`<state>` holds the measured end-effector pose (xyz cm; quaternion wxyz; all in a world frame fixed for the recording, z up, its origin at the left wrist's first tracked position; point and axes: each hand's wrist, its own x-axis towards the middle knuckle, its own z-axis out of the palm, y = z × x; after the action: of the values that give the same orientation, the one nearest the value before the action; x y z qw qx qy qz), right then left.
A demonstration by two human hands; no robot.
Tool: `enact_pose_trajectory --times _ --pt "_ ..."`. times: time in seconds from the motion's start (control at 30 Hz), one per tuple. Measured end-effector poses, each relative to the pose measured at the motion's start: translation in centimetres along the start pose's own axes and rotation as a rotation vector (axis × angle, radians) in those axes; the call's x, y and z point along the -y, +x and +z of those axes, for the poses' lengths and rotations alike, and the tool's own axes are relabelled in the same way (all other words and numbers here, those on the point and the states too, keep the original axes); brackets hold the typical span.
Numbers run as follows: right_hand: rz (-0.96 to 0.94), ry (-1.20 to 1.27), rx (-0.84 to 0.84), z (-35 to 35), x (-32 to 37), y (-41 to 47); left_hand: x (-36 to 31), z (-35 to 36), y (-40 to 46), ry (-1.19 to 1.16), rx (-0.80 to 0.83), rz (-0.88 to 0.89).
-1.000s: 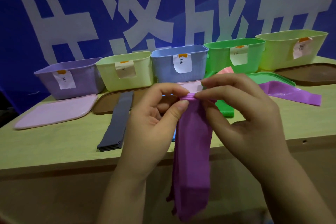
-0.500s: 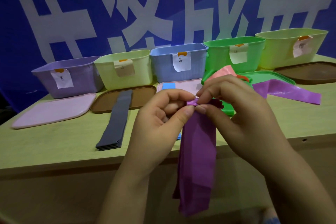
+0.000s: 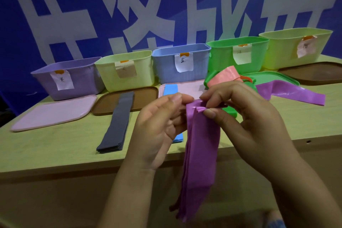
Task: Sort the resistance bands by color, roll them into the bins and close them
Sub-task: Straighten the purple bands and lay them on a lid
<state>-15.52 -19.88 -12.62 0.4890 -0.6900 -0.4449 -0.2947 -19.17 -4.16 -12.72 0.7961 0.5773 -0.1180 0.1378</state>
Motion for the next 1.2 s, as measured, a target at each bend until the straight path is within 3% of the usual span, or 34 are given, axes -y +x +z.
enact_pose_trajectory --times 0.1,0.23,0.4,0.8,1.2 --pt "0.004 0.017 -0.010 0.1 0.1 -0.2 0.2 0.1 0.4 0.022 -0.172 -0.046" --pt "0.008 -0.001 -0.015 -0.3 0.2 -0.2 0.0 -0.1 0.6 0.078 -0.249 0.001" --pt "0.016 -0.002 0.005 0.4 0.1 0.2 -0.2 0.8 -0.2 0.230 -0.172 0.060" --pt "-0.018 -0.075 0.002 0.5 -0.2 0.4 0.1 0.5 -0.5 0.114 -0.142 0.042" --pt "-0.010 -0.079 -0.026 0.5 -0.2 0.4 -0.1 0.5 -0.9 0.203 -0.110 0.062"
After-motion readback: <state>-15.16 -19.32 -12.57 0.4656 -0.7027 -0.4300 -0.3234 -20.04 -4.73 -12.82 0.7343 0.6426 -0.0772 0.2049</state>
